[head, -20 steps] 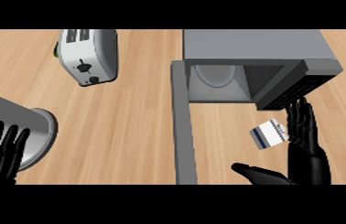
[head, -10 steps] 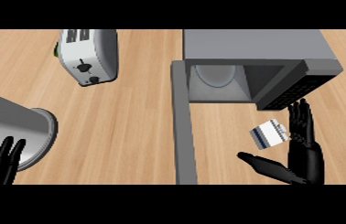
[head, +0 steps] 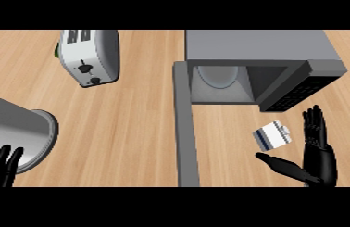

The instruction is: Pick up the milk, place it into the microwave and close the microwave

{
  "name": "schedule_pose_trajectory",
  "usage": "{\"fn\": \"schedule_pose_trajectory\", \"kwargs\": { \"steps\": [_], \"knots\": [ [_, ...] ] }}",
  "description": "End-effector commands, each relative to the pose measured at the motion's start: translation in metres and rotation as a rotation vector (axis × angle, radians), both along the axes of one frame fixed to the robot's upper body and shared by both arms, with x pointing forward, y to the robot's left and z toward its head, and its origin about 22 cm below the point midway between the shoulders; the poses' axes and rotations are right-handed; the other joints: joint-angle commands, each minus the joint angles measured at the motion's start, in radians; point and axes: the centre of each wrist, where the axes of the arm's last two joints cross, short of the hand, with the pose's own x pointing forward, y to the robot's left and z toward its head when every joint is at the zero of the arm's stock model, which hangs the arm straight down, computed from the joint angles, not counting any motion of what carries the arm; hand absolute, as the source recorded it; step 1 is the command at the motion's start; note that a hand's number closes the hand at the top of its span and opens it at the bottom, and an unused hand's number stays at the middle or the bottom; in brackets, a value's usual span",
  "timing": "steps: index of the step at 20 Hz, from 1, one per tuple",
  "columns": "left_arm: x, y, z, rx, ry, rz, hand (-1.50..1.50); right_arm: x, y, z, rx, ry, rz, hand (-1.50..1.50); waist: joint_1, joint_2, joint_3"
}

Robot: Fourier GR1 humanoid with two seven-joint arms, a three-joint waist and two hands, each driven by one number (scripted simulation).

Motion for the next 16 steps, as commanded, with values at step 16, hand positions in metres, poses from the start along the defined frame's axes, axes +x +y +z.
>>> {"fn": "schedule_pose_trajectory", "kwargs": {
  "steps": [16],
  "knots": [
    [-0.009,-0.009,0.005,-0.014,-0.001,0.007,-1.50,0.005,-0.047,-0.075,-0.019,0.105,0.009,-1.50,0.005,0.001,0.000]
  ]
}}
